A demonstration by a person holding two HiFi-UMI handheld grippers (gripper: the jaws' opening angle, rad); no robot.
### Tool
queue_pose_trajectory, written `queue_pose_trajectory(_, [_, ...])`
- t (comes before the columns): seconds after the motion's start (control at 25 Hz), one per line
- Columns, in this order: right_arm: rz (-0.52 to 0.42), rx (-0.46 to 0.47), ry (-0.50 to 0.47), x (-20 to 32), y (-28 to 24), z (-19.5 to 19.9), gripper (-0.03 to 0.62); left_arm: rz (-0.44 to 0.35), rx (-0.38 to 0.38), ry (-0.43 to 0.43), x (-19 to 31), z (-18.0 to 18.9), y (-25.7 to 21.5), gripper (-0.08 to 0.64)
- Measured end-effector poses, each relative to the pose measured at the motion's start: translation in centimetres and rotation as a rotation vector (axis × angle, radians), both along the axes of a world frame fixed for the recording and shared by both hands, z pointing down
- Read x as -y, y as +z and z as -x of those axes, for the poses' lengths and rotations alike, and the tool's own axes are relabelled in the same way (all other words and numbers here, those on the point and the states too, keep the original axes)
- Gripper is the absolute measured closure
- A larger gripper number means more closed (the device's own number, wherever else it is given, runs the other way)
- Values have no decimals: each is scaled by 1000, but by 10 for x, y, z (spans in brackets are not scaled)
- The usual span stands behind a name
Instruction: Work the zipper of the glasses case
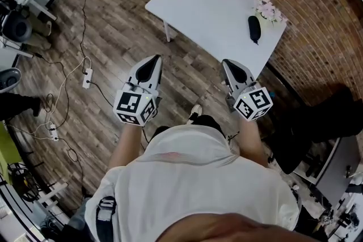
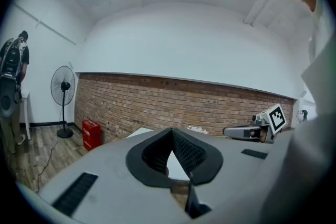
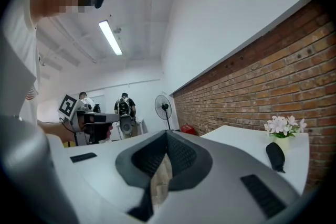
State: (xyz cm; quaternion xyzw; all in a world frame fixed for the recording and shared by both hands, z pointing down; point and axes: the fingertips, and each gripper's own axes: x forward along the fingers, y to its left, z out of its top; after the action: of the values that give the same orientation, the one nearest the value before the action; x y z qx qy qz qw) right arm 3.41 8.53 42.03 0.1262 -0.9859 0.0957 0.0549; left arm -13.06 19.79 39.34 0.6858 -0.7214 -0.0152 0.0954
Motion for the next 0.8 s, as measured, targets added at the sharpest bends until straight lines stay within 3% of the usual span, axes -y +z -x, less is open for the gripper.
queue_pose_trajectory(0.4, [-12,49,0,112,-4,-29,541,0,8,63,132,-34,0,545])
queue_pose_trajectory(0.8, [26,6,231,191,14,-51,541,-1,-6,232,233,-32,6,545])
